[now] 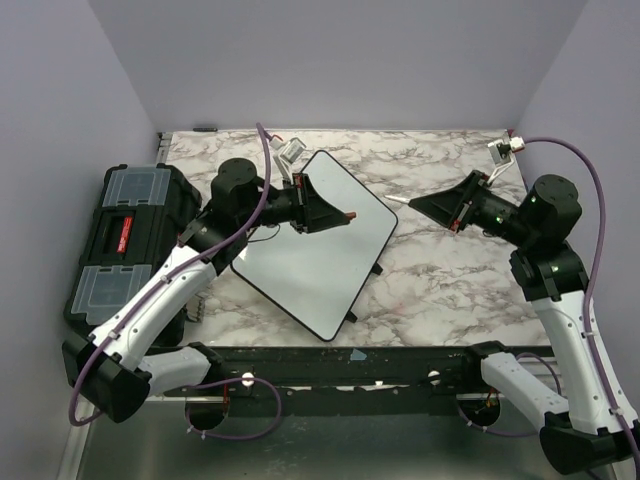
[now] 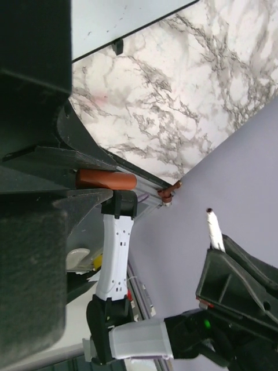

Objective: Write a sentence on the whiteboard
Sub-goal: Place the pen cap at the center of the board.

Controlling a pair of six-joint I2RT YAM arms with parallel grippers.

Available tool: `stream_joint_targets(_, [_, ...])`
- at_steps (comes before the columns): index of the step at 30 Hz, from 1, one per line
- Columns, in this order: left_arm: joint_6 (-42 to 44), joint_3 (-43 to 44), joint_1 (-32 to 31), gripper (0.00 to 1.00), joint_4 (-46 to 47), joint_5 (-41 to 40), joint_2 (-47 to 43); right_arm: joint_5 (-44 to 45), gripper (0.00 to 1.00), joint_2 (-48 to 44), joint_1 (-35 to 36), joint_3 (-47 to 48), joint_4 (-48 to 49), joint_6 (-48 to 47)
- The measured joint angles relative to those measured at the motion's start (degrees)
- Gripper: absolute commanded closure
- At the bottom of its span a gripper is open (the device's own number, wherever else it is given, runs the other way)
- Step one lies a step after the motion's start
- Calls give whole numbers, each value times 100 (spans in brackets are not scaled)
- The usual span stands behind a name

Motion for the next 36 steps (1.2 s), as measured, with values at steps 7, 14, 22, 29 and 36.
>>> stream_joint_targets(7, [264,-184,-450,100,-229,-636,22,614,99,-13,2,-11,-46,236])
stream_joint_targets(14, [466,-201,-1084,100,-256,-1294,450,2151,99,-514,0,7,-422,120])
stream_joint_targets(22, [494,-39,-1572,100,-286,-1655,1447,2968,99,-317,0,841,-1141,-498])
stream_joint_targets(29, [490,439,-1882,100,-299,-1764,2299,3314,99,-258,0,841,-1508,-684])
stream_joint_targets(36, [470,935,-1945,100,-293,-1768,2806,3569,99,-289,0,852,-1598,-833])
